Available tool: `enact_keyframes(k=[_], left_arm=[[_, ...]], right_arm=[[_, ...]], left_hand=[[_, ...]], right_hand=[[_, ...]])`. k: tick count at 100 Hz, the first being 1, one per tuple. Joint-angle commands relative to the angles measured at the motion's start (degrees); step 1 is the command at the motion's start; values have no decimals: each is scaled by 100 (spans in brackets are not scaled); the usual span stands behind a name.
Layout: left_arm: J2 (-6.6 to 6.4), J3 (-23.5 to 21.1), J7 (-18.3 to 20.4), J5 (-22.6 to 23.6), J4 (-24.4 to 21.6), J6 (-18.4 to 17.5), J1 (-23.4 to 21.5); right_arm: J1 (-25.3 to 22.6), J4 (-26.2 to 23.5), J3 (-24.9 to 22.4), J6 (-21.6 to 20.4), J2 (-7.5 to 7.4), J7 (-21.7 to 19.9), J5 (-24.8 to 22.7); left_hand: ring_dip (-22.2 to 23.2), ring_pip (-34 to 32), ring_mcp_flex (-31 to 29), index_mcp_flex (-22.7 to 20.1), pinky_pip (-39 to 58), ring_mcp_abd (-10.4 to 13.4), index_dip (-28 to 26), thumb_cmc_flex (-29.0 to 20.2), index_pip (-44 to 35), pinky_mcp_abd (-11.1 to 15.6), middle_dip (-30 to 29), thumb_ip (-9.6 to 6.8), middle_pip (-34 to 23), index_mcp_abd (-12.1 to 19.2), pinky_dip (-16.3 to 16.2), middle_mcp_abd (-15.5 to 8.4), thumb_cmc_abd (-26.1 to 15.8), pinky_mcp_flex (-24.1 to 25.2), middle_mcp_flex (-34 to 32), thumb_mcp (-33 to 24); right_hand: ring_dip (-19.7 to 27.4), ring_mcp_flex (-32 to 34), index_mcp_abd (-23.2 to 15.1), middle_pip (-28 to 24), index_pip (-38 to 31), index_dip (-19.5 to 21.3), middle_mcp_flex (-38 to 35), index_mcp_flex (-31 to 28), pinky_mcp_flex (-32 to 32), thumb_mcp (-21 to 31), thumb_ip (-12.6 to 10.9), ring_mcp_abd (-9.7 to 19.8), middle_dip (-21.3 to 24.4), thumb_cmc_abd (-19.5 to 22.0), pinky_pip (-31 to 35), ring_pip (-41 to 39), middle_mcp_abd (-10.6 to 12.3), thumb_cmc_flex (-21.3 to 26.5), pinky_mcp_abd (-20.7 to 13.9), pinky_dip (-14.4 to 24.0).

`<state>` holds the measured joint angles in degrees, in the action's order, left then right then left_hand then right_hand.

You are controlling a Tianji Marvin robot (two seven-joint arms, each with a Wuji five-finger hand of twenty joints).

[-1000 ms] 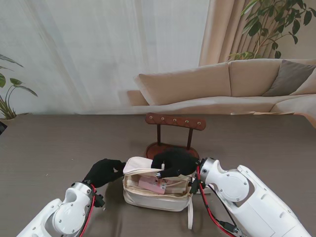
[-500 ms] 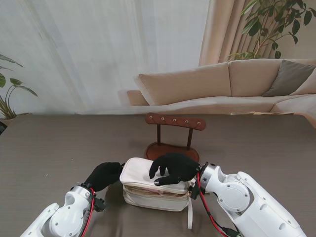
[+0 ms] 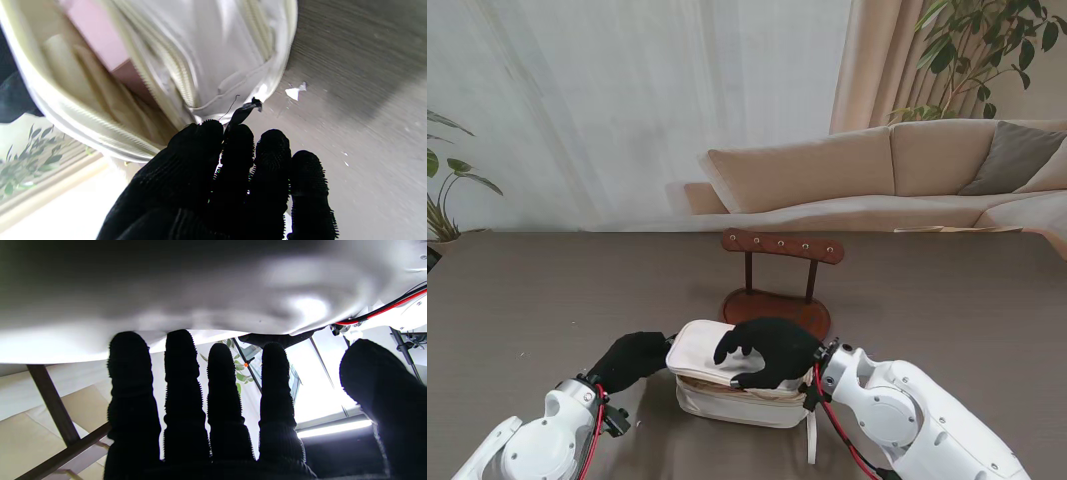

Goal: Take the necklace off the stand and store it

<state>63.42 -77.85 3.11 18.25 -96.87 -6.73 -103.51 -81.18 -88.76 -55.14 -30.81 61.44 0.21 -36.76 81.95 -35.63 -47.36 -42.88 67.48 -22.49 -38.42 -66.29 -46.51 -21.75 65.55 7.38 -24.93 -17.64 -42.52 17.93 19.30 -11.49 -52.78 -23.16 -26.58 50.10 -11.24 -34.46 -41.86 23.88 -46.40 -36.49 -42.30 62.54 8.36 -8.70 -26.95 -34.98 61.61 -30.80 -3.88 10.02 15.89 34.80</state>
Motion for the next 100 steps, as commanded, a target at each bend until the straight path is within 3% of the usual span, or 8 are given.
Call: enact_keyframes(k=[1, 15, 28, 40, 75, 94, 100], left_arm=[[5, -25, 150, 13, -58, -6, -65], [14, -89, 238, -295, -125, 0, -143], [27, -147, 322, -626, -192, 34, -195], [21, -194, 367, -655, -245, 66, -238], [-22, -276, 552, -590, -401, 232, -341], [-41, -268, 616, -546, -402, 222, -314], [-48, -276, 648, -544, -404, 217, -313]], right_arm=[[-70, 46, 95, -3, 53, -54, -78], [-58, 135, 122, -27, 46, 120, -398], [-59, 165, 123, -14, 18, 237, -736], [-71, 168, 110, 4, 0, 397, -1045], [-258, -368, -88, 156, -30, 574, -1545], [-191, -388, 142, 213, -33, 811, -1820], [-119, -316, 245, 230, -31, 883, -1868]], left_hand=[[97, -192, 30, -97, 59, 19, -148, -674, -637, 210, 105, 67, -74, 291, -94, 23, -326, 95, -168, -105], [306, -517, -44, -168, 99, 109, -358, -742, -636, 173, 331, 69, -285, 279, -144, 42, -398, 75, -241, -75], [770, -1286, -131, -280, 335, 243, -475, -658, -641, 117, 579, 116, -690, 161, -335, 148, -351, 61, -368, -100], [801, -1843, -208, -429, 506, 327, -536, -538, -565, 34, 600, 114, -947, 121, -456, 208, -293, -25, -482, -167], [801, -1789, -331, -555, 558, 157, -421, -400, -434, -39, 516, 82, -933, 83, -466, 267, -127, -59, -581, -376], [801, -1776, -347, -589, 562, 135, -435, -359, -451, -39, 547, 73, -938, 93, -465, 274, -41, -49, -604, -477], [801, -1770, -356, -596, 572, 120, -421, -229, -461, -38, 594, 102, -903, 83, -463, 277, 39, -49, -625, -736]], right_hand=[[247, -215, -181, -24, -19, -76, 254, 191, 2350, 267, -61, -25, 65, -175, -120, 311, 180, 26, -135, -216], [273, -426, -183, 32, 9, -138, 560, 370, 2486, 275, -37, -13, 98, -226, -172, 366, 219, -30, -180, -237], [292, -699, -216, 50, 24, -188, 906, 481, 2637, 217, -24, 6, 124, -213, -232, 400, 223, -112, -230, -247], [304, -754, -244, 18, 7, -212, 957, 443, 2668, 184, -23, 14, 144, -198, -256, 387, 201, -180, -234, -248], [465, -1003, -217, 88, 87, -320, 1187, 578, 2897, 120, -75, -10, 272, -17, -586, 614, 212, -216, -205, -375], [611, -1136, -263, 133, 203, -418, 1344, 874, 2911, 224, -81, 40, 378, -66, -710, 824, 370, -153, -268, -443], [627, -1089, -257, 97, 149, -421, 1291, 860, 2881, 304, -73, 83, 390, -131, -699, 819, 425, -129, -287, -449]])
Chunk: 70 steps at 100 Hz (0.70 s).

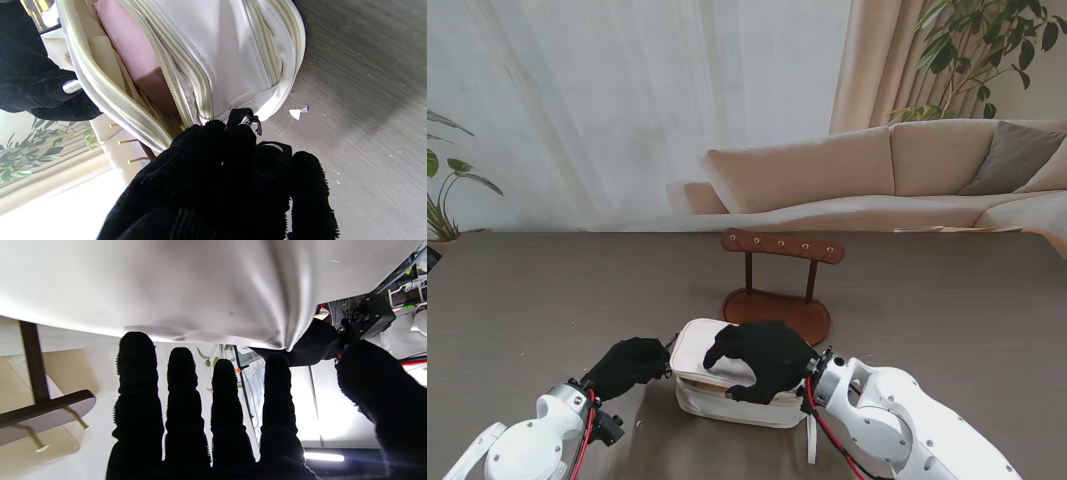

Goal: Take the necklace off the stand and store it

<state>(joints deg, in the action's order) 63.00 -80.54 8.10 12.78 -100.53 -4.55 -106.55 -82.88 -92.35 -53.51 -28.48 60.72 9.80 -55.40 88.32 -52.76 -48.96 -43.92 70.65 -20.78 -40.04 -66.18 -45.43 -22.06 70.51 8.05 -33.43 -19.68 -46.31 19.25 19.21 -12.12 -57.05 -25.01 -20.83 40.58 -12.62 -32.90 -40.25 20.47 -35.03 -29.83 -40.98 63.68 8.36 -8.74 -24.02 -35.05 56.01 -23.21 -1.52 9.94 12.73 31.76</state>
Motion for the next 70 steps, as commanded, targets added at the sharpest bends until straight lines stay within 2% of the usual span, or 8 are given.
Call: enact_keyframes(k=[1, 14, 34, 47, 70], left_arm=[[-7, -10, 154, 3, -39, -2, -9], [-15, -60, 191, 2, -80, -24, -40], [-20, -203, 237, -35, -210, -33, -153], [-39, -284, 333, -48, -300, -16, -215], [-113, -381, 665, -42, -533, 7, -348]], right_arm=[[62, 55, 96, -2, 41, -74, -4], [154, 223, 222, -38, 37, -76, 16], [252, 372, 267, -108, -33, 37, -363], [314, 419, 268, -129, -72, 64, -547], [371, 485, 284, -146, -81, -62, -489]], left_hand=[[164, -57, -197, -492, 255, -51, -259, -237, -570, -8, 99, 37, -53, 287, -83, 147, 53, 14, -199, -552], [164, -52, -211, -526, 252, -77, -270, -226, -601, -12, 116, 37, -60, 292, -81, 156, 111, 12, -227, -603], [164, -147, -283, -608, 271, -107, -255, 16, -679, -54, 191, 66, -62, 282, -86, 181, 338, -16, -336, -1089], [164, -150, -309, -636, 277, -126, -251, 51, -693, -59, 204, 79, -60, 289, -88, 188, 410, -31, -370, -1177], [164, -81, -374, -713, 291, -200, -209, 176, -669, -84, 184, 88, -8, 304, -89, 188, 522, -52, -437, -1384]], right_hand=[[54, -131, -121, -64, -23, -80, 143, 182, 2750, 201, -70, 78, 98, -126, -139, 59, 206, -117, 28, -147], [73, -29, -64, -112, -206, -53, -99, -32, 2739, 348, -55, 153, 122, -113, -115, 37, 328, -28, 4, -158], [104, 154, -6, -95, -422, -3, -472, -284, 2685, 524, -44, 276, 161, 127, -47, 10, 526, 30, -43, -189], [117, 275, -9, -72, -475, 6, -642, -392, 2635, 632, -57, 342, 174, 265, 4, -6, 591, 89, -70, -209], [130, 358, -10, -29, -483, -7, -718, -389, 2634, 625, -35, 347, 180, 220, 53, -4, 583, 78, -86, -256]])
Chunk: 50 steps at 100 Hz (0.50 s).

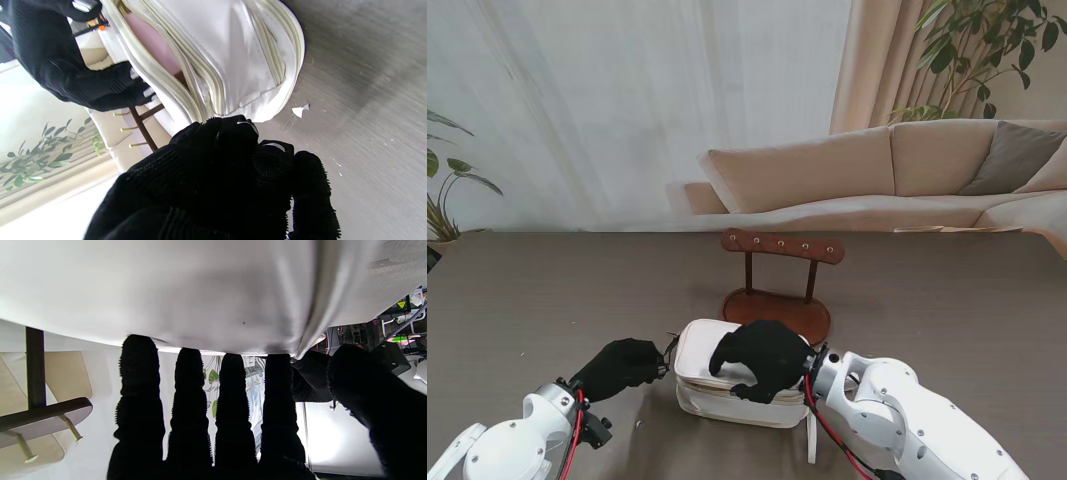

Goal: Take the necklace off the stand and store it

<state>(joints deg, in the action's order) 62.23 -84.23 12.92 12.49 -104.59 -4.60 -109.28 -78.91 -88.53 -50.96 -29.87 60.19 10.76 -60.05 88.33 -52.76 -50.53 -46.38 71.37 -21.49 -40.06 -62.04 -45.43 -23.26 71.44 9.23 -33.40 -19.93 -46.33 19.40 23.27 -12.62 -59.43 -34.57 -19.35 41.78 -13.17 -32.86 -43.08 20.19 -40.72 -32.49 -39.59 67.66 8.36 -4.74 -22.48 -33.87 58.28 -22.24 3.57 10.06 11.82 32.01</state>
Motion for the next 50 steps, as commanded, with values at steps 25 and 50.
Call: enact_keyframes(k=[25, 50], left_arm=[[-141, -189, 636, 87, -581, 55, -349], [-218, -386, 958, 260, -1025, 50, -671]], right_arm=[[-54, 101, 14, 12, -28, -303, 90], [-26, 150, 54, 48, -30, -451, 206]], left_hand=[[162, -18, -292, -503, 237, -159, -201, -186, -647, 19, 60, -19, 14, 357, -83, 145, 156, -78, -257, -493], [155, 47, -333, -513, 242, -172, -172, -133, -600, 16, 6, 0, 45, 401, -61, 119, 183, -129, -294, -549]], right_hand=[[-32, 304, 43, -23, -196, 8, -142, -85, 2486, 198, -43, -65, 14, 163, -147, -128, 49, 46, 4, -321], [-44, 340, 36, -21, -206, 3, -137, -72, 2483, 184, -65, -62, 7, 268, -127, -138, 50, 49, 5, -353]])
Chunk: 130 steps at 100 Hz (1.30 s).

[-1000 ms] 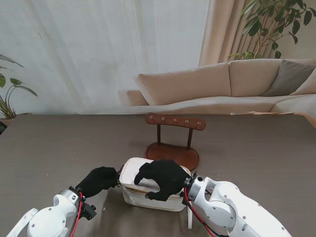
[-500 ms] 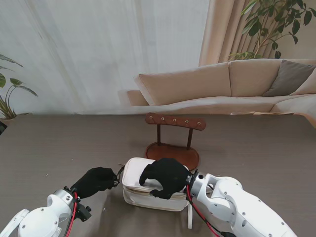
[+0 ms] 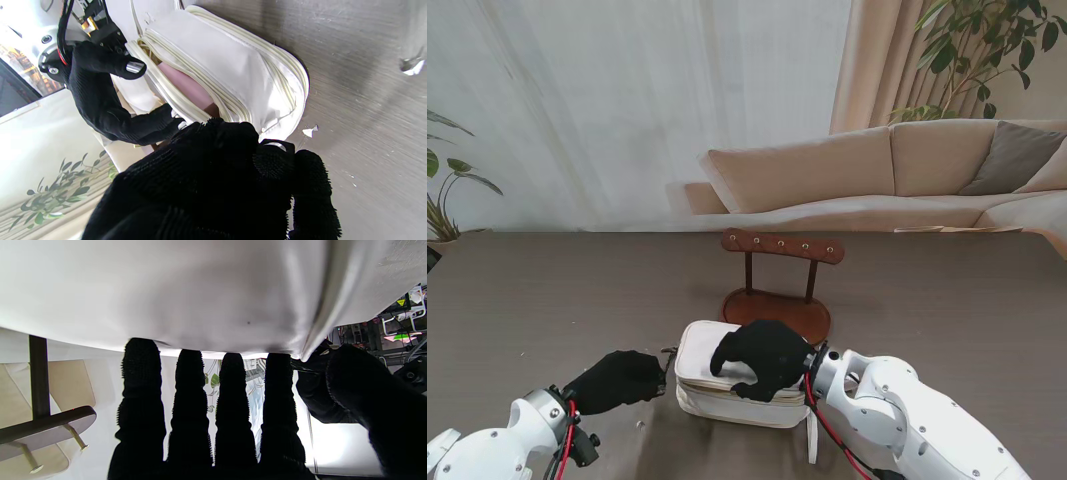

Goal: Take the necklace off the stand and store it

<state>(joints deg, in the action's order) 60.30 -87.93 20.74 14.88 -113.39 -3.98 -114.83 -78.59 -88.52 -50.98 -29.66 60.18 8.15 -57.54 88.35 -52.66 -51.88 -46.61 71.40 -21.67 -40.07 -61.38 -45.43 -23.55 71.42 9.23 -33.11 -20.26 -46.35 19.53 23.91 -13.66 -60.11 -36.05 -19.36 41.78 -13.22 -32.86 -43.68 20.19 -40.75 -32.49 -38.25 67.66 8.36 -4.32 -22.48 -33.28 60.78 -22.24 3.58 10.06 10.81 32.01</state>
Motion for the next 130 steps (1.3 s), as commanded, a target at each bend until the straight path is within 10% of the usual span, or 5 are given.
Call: enact_keyframes(k=[1, 130], left_arm=[[-28, -24, 187, 28, -162, -12, -129], [-222, 298, 866, 276, -1130, -121, -450]], right_arm=[[-57, 150, 58, 29, -29, -196, -41], [115, 349, 306, 271, -11, -635, 443]], left_hand=[[153, 38, -199, -495, 239, -153, -170, -196, -601, 45, 6, 1, 17, 436, -59, 104, 120, -24, -224, -400], [27, 242, -396, -511, 300, -258, -85, -131, -527, 11, -239, 48, 29, 483, 46, 51, 146, -215, -340, -450]], right_hand=[[-44, 339, 35, -21, -145, 2, -135, -68, 2349, 186, -67, -102, 7, 219, -376, -137, 50, 50, 105, -354], [-68, 400, 45, -20, -181, 1, -125, -95, 2363, 188, -122, -72, 11, 513, -342, -149, 50, 84, 57, -413]])
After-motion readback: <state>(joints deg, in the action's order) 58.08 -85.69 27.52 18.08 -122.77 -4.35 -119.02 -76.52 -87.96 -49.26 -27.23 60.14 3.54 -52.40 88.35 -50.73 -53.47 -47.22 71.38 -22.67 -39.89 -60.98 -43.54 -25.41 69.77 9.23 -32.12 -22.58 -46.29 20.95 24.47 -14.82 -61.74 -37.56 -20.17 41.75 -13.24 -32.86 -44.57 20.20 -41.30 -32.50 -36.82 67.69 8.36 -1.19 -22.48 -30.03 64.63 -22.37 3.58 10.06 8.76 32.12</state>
